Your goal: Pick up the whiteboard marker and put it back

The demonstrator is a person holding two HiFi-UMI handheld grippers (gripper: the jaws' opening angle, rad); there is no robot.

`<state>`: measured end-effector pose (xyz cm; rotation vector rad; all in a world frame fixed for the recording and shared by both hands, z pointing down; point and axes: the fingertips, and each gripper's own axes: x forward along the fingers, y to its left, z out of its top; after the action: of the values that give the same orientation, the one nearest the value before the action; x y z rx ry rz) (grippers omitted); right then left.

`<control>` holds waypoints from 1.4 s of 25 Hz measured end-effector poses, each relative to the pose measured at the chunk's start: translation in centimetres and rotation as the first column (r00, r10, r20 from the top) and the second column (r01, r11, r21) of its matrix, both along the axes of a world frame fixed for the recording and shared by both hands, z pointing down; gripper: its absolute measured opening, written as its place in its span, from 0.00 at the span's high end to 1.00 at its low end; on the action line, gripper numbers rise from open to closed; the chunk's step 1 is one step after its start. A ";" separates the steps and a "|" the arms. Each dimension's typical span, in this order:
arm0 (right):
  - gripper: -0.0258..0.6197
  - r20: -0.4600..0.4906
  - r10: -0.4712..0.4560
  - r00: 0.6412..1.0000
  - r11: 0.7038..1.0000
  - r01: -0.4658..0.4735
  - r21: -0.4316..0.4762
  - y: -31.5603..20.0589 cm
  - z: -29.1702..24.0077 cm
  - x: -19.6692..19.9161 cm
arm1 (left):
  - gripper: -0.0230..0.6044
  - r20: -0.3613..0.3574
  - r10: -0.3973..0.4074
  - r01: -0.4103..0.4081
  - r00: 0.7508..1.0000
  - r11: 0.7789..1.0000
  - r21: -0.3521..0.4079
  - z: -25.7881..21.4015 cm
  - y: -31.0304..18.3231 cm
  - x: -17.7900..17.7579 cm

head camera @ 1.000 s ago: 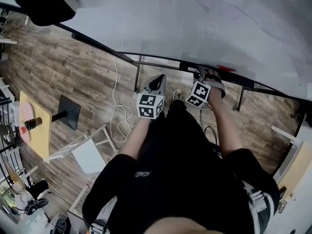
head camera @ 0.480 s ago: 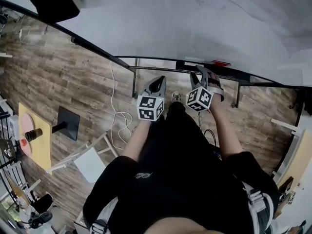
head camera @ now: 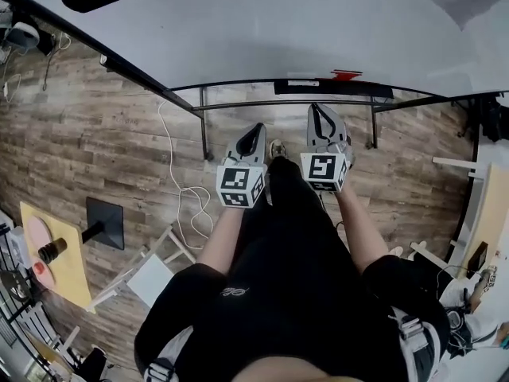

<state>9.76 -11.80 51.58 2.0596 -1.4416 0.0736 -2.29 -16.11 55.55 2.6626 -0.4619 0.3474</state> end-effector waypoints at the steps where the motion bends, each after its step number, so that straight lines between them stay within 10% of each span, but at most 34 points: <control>1: 0.95 0.070 0.028 0.997 0.999 -0.031 0.041 0.6 -0.4 -0.2 | 0.95 0.000 0.009 -0.009 1.000 1.000 0.014 -0.1 0.3 0.1; 5: 0.96 0.262 0.045 0.964 0.983 -0.090 0.160 2.8 -2.3 -0.8 | 0.95 -0.014 0.012 -0.011 1.000 0.999 0.051 -1.8 2.2 0.5; 35: 0.96 0.248 -0.133 0.960 0.901 0.013 0.434 23.4 -10.3 0.3 | 0.95 -0.036 -0.099 0.105 0.994 0.951 0.290 -12.3 22.4 2.8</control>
<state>10.09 11.64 41.24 2.4175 -1.8370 0.0066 0.53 6.26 43.25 2.9078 -0.6897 0.2340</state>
